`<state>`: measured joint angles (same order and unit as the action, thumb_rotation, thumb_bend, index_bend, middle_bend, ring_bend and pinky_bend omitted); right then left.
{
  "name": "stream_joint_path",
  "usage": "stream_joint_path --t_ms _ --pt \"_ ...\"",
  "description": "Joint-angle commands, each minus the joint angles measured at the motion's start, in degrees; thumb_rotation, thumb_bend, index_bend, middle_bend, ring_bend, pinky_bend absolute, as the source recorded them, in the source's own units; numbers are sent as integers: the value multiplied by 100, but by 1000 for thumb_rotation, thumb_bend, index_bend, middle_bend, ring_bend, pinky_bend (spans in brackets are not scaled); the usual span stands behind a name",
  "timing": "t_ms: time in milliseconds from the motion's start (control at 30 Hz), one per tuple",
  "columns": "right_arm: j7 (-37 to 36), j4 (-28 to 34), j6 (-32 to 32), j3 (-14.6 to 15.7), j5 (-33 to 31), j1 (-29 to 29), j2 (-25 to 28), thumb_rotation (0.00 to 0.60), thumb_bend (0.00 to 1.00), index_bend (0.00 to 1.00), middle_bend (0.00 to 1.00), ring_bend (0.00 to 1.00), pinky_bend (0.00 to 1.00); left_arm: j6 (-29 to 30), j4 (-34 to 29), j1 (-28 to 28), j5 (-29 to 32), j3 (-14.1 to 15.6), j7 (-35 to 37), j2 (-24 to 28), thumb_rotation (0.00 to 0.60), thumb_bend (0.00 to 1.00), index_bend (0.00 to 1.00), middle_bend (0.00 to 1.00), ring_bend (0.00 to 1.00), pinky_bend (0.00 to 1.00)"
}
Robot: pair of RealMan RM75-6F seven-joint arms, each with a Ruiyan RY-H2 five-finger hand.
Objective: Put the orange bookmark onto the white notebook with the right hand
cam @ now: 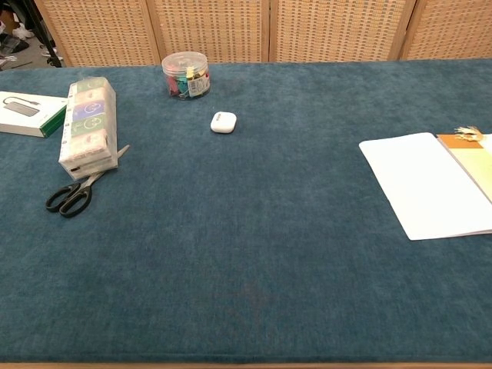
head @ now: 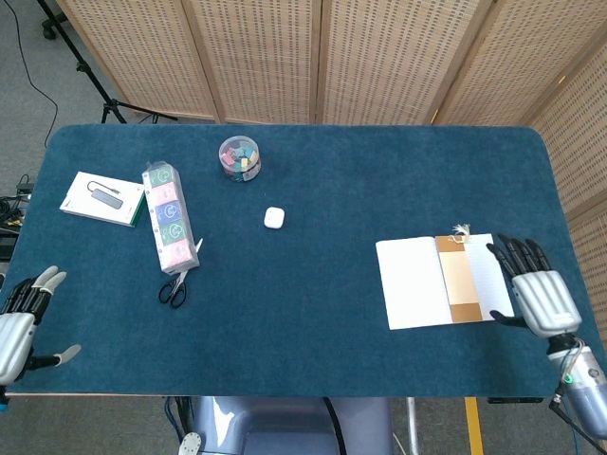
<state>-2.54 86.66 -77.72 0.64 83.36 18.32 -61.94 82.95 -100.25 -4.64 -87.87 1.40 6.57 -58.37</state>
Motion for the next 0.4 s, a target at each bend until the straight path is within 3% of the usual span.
stream_joint_path --t_ms 33,233,400 --pt "-407 -131 -609 8 -60 -510 -367 600 0 0 0 0 0 133 92 65 13 -38 -50 -99 600 0 0 0 0 0" --pt "-486 -431 -1400 -46 144 -985 -882 600 0 0 0 0 0 304 162 123 -104 -51 -25 -156 600 0 0 0 0 0" --pt "-460 -606 -1682 -72 273 -1195 -1158 600 0 0 0 0 0 383 186 148 -226 -30 -51 -165 600 0 0 0 0 0"
